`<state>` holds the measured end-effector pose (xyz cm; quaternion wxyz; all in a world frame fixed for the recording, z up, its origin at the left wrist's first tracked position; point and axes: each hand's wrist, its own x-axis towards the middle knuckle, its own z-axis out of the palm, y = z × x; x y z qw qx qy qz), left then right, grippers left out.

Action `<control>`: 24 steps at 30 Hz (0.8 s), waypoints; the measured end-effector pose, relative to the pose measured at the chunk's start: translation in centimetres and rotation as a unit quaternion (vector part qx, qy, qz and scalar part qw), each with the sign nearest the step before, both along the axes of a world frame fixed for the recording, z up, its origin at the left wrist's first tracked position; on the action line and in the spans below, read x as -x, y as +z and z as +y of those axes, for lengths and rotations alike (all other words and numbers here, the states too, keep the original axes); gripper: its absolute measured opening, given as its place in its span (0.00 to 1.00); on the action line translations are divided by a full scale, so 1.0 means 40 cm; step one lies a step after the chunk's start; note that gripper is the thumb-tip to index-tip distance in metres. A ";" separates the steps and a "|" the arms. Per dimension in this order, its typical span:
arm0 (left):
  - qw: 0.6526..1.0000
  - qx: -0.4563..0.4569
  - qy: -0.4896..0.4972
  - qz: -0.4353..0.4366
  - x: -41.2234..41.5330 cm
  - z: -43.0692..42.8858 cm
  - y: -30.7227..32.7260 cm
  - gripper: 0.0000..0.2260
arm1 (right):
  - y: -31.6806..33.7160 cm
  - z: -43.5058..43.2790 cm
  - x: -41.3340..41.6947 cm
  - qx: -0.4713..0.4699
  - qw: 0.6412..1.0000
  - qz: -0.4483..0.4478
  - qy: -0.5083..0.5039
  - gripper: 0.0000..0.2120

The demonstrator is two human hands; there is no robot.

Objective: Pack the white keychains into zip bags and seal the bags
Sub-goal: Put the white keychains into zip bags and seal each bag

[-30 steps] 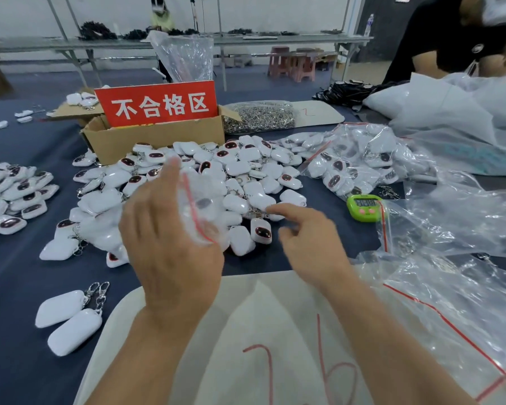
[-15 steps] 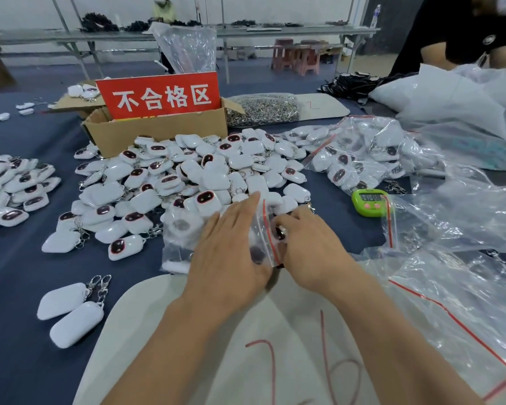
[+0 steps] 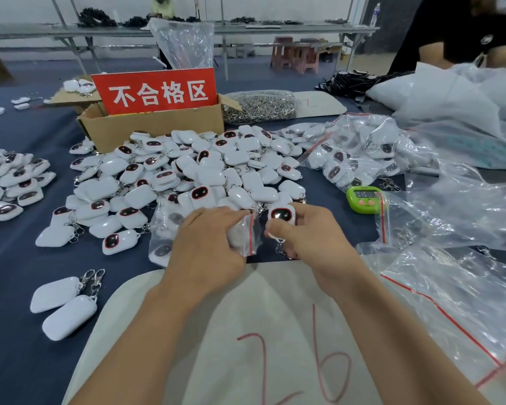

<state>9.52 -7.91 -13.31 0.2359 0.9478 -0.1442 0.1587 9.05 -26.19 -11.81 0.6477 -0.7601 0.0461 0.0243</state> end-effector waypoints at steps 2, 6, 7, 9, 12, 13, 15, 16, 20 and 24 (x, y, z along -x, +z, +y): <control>0.997 0.070 0.009 0.043 0.006 0.006 0.017 0.28 | 0.007 -0.006 -0.002 -0.032 0.999 0.029 -0.004 0.05; 0.982 0.180 -0.044 0.021 0.022 0.014 0.044 0.40 | 0.017 -0.006 -0.007 -0.103 0.994 0.043 -0.020 0.10; 0.980 0.185 -0.067 -0.011 0.029 0.012 0.050 0.40 | 0.017 -0.005 -0.007 -0.116 0.992 0.041 -0.022 0.10; 0.980 0.161 -0.098 -0.070 0.043 -0.002 0.052 0.38 | 0.016 -0.003 -0.006 -0.127 0.991 0.031 -0.026 0.09; 0.981 0.141 -0.085 -0.101 0.055 -0.046 0.034 0.26 | 0.017 -0.004 -0.004 -0.111 0.993 0.000 -0.028 0.09; 0.984 0.143 -0.067 -0.082 0.056 -0.057 0.028 0.24 | 0.018 -0.002 -0.002 -0.102 0.994 -0.008 -0.028 0.10; 0.987 0.154 -0.042 0.000 0.051 -0.064 0.020 0.22 | 0.018 0.001 0.001 -0.089 0.995 -0.017 -0.037 0.11; 0.987 0.155 -0.039 0.035 0.045 -0.061 0.013 0.20 | 0.017 0.002 0.001 -0.085 0.995 -0.018 -0.045 0.11; 0.982 0.179 -0.029 0.059 0.038 -0.054 0.008 0.15 | 0.019 -0.001 -0.001 -0.082 0.995 -0.020 -0.056 0.10; 0.972 0.229 -0.033 0.031 0.049 -0.062 0.015 0.15 | 0.021 -0.004 -0.002 -0.121 0.992 -0.015 -0.042 0.11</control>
